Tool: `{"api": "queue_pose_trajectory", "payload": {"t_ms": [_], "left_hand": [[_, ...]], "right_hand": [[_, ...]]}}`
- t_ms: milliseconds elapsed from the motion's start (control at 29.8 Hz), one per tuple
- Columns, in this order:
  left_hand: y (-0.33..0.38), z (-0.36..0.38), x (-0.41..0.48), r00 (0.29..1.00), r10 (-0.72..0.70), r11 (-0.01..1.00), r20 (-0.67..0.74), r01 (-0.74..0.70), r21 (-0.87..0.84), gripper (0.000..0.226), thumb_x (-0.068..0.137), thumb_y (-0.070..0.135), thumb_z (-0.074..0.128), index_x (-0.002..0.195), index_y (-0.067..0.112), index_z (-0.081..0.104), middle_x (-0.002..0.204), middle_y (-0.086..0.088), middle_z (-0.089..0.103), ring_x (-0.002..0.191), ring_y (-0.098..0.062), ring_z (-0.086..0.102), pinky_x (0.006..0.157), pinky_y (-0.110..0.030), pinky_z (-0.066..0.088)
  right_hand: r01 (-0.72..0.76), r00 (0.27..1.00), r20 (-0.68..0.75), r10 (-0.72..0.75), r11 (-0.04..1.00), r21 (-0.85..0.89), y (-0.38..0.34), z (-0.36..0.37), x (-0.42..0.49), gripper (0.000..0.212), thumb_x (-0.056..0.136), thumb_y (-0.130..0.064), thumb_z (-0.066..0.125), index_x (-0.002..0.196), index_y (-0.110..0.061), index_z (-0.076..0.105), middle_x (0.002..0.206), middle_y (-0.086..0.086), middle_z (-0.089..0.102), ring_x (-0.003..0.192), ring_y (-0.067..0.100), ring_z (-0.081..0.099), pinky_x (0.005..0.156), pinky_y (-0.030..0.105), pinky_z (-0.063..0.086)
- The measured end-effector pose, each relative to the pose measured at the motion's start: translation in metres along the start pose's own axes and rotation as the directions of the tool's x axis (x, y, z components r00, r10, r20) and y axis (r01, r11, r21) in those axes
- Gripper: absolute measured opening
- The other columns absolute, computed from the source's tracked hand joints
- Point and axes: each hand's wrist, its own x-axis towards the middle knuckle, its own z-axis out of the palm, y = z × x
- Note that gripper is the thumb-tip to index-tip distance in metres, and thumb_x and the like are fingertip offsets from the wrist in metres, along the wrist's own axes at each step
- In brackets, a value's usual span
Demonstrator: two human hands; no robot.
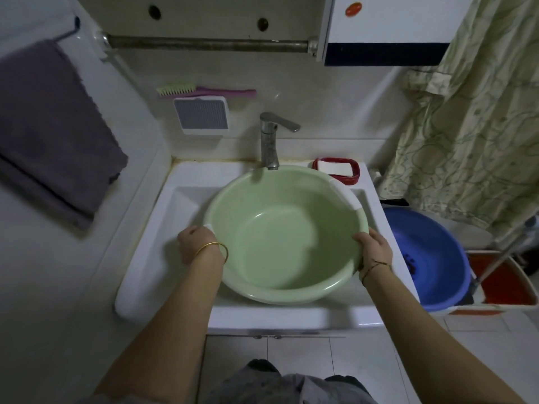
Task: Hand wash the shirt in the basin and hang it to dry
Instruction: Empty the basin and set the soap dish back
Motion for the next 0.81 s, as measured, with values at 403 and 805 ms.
{"api": "queue_pose_trajectory", "payload": {"t_ms": [403, 805], "left_hand": [[0.014, 0.004, -0.015, 0.95, 0.261, 0.965, -0.172, -0.25, 0.086, 0.041, 0.082, 0.01, 0.053, 0.123, 0.013, 0.051, 0.134, -0.016, 0.046, 0.126, -0.034, 0.038, 0.104, -0.041, 0.03], [0.037, 0.079, -0.061, 0.754, 0.552, 0.803, 0.356, -0.596, 0.018, 0.029, 0.08, -0.006, 0.05, 0.106, 0.003, 0.061, 0.113, -0.016, 0.056, 0.093, -0.02, 0.054, 0.088, -0.02, 0.039]], "right_hand": [[0.029, 1.0, 0.012, -0.026, 0.881, -0.473, -0.004, 0.009, 0.019, 0.039, 0.078, -0.008, 0.06, 0.116, 0.0, 0.057, 0.103, 0.02, 0.061, 0.091, 0.035, 0.059, 0.079, 0.043, 0.051], [0.302, 0.934, 0.153, -0.322, 0.491, -0.817, -0.065, 0.017, 0.043, 0.05, 0.086, -0.025, 0.057, 0.133, -0.013, 0.047, 0.133, 0.015, 0.043, 0.118, 0.036, 0.045, 0.096, 0.045, 0.04]]}}
